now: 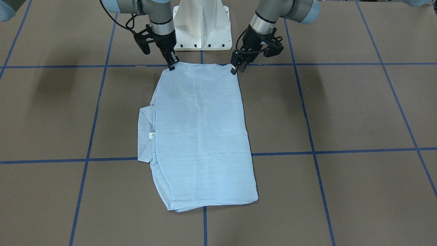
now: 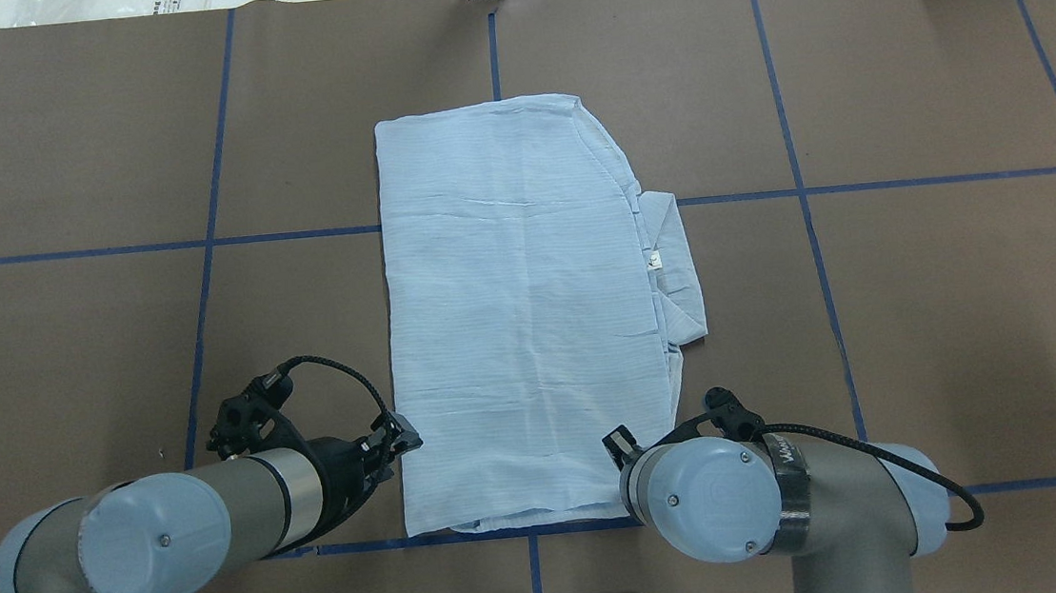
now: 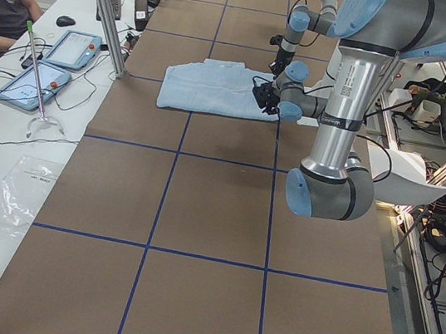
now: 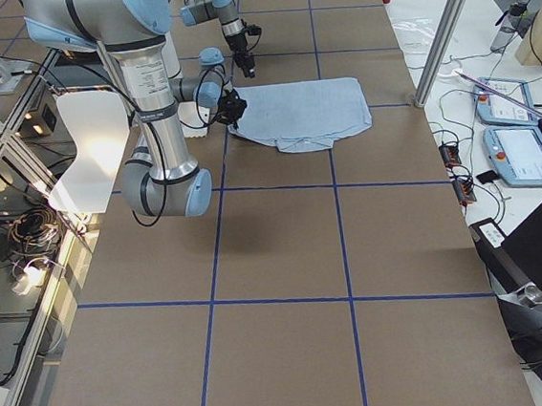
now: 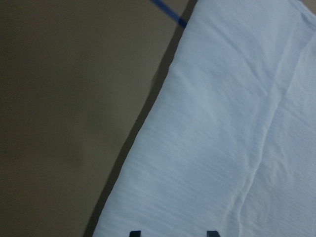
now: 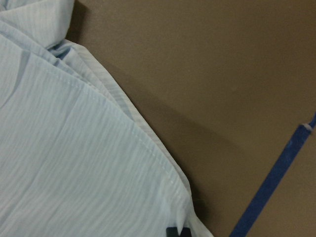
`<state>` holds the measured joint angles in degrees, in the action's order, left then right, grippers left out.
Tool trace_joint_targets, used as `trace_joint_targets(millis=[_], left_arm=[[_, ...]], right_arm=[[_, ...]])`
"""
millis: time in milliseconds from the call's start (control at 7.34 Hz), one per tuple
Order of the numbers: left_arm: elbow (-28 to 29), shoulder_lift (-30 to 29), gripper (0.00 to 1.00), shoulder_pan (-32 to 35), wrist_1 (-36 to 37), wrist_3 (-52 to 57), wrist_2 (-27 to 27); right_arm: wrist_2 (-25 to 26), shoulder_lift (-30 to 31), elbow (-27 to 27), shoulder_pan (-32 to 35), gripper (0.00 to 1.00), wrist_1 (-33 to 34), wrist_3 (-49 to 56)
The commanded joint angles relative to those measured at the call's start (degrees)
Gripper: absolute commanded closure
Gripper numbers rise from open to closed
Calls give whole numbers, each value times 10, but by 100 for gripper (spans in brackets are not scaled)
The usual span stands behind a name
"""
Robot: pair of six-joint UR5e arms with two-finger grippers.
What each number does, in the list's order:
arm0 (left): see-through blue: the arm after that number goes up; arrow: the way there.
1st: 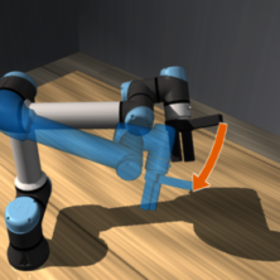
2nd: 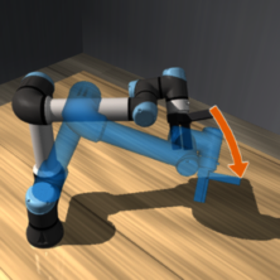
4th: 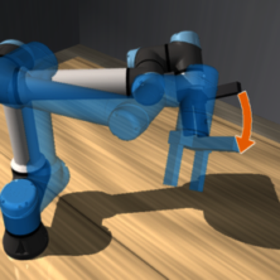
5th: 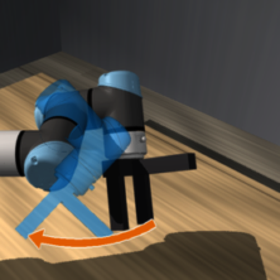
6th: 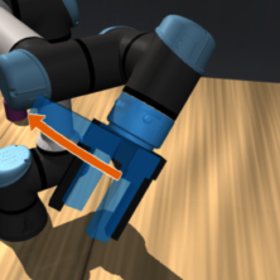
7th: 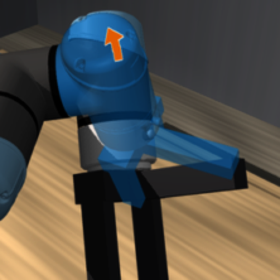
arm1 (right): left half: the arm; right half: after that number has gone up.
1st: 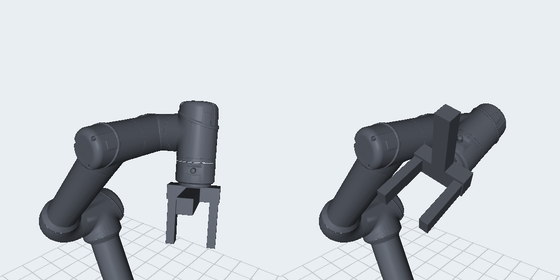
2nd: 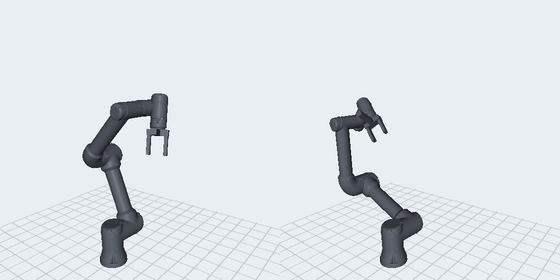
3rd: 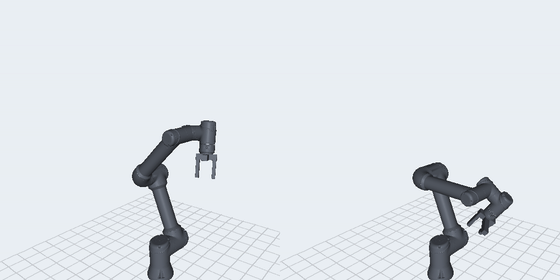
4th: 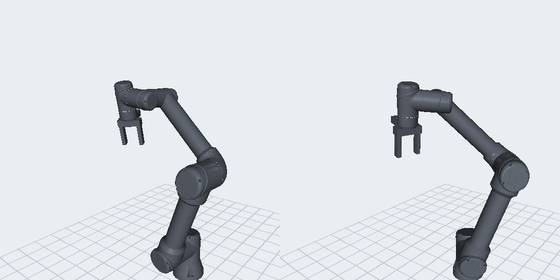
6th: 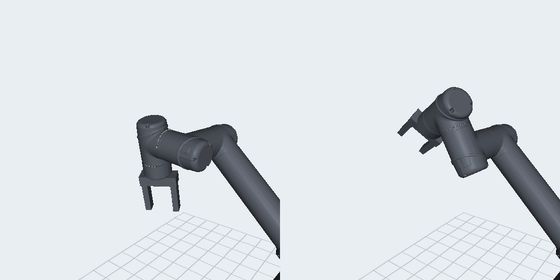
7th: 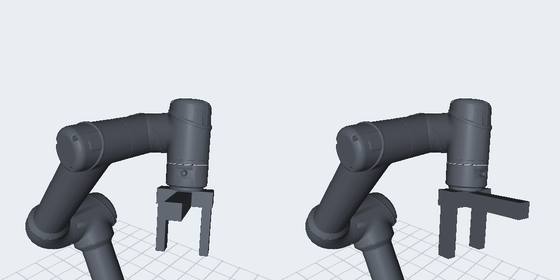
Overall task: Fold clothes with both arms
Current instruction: 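Lower the left gripper to the shirt's near corner beside the right gripper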
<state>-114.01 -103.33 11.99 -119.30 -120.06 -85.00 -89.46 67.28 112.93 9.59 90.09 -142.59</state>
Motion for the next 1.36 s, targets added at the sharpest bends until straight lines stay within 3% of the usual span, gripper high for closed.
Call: trace_joint_targets(millis=[0, 681, 817, 953, 1089, 1225], left_arm=[[16, -1, 44, -24, 5, -27, 7], [31, -6, 44, -50, 12, -27, 7], [31, -10, 53, -51, 15, -28, 7], [32, -14, 81, -53, 24, -27, 7], [32, -14, 100, -56, 27, -28, 7], [29, -14, 100, -57, 28, -28, 7]], right_arm=[[0, -1, -1, -1, 100, 0, 1], [0, 0, -1, -1, 100, 0, 0], [0, 0, 0, -1, 100, 0, 0], [0, 0, 0, -1, 100, 0, 0], [0, -1, 0, -1, 100, 0, 0], [0, -1, 0, -1, 100, 0, -1]])
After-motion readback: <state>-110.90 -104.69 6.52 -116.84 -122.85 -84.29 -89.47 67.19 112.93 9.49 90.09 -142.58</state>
